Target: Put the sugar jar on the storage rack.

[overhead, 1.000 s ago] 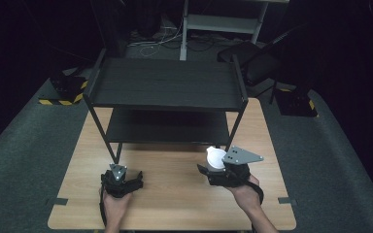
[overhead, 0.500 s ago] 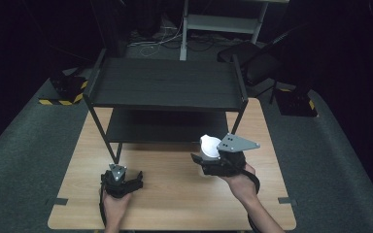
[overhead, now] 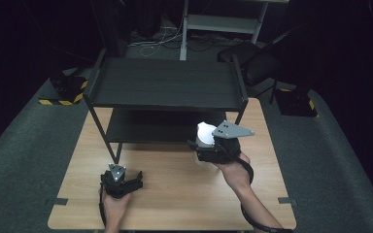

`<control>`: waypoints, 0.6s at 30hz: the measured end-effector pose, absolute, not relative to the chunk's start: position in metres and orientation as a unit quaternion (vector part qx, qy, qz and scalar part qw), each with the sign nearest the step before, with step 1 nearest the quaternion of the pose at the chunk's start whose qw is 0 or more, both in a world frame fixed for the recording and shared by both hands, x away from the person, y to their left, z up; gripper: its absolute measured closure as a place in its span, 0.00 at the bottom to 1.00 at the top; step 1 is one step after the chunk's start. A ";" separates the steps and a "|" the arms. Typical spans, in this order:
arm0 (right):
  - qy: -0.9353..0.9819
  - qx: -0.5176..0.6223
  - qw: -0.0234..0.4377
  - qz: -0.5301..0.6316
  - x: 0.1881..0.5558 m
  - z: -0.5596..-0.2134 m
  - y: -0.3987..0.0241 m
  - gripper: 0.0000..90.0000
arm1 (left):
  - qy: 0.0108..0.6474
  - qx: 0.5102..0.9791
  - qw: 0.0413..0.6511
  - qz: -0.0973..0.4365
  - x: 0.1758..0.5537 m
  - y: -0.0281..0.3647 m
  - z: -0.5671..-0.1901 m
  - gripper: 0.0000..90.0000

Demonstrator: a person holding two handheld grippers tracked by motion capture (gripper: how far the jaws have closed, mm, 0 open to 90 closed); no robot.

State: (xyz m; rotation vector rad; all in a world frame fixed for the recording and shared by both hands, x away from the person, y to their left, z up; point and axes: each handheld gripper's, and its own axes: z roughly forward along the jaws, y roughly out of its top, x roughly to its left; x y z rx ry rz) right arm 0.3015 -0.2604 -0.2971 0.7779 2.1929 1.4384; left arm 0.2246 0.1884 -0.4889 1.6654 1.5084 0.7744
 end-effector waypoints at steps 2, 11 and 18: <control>0.784 0.283 0.206 0.513 0.304 -0.297 -0.258 0.34 | 0.589 0.650 0.374 0.302 0.224 0.189 -0.489 0.03; 0.773 0.301 0.223 0.513 0.309 -0.297 -0.250 0.34 | 0.589 0.648 0.377 0.302 0.224 0.189 -0.489 0.03; 0.765 0.312 0.246 0.506 0.313 -0.299 -0.237 0.34 | 0.588 0.648 0.378 0.301 0.224 0.190 -0.490 0.03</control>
